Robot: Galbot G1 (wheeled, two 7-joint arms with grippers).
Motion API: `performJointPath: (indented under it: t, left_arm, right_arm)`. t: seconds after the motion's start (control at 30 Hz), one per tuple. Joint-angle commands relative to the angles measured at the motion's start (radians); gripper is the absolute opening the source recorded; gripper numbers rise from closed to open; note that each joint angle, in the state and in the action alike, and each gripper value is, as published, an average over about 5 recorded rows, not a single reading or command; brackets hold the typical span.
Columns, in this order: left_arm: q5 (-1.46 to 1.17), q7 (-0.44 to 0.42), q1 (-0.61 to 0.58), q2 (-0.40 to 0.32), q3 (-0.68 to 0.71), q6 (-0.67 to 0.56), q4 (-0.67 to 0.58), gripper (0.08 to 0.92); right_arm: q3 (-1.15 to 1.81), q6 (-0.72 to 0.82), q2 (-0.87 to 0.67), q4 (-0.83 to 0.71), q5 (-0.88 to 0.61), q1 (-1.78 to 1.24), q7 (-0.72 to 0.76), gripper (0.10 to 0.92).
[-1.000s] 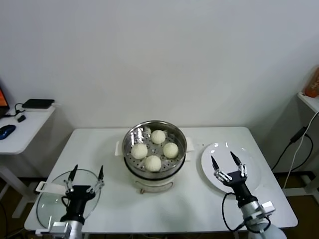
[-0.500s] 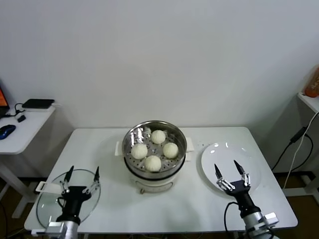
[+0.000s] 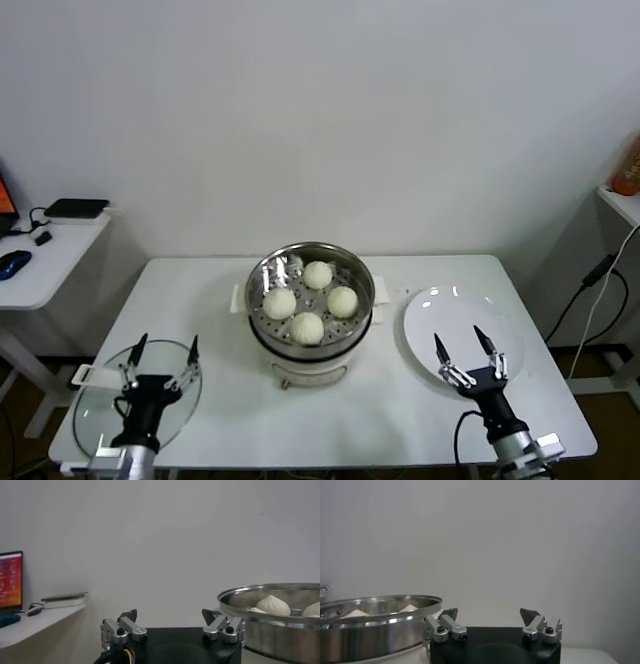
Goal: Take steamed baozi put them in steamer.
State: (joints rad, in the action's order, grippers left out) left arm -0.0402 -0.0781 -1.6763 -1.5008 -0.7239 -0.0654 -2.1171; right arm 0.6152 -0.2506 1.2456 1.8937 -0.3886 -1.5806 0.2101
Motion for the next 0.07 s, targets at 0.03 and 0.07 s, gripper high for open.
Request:
performJointPath:
  t: [0.03,0.07]
  left_arm:
    - [-0.001,-0.011,-0.006,-0.003,-0.007,-0.011,0.004,0.823]
    - [-0.002,-0.012,-0.007,-0.003,-0.008,-0.012,0.005,0.823]
  right_arm:
    - [0.001,-0.005,0.004,0.005,0.01,-0.012,0.003,0.823]
    - [0.0,-0.005,0.004,0.005,0.012,-0.012,0.003,0.823]
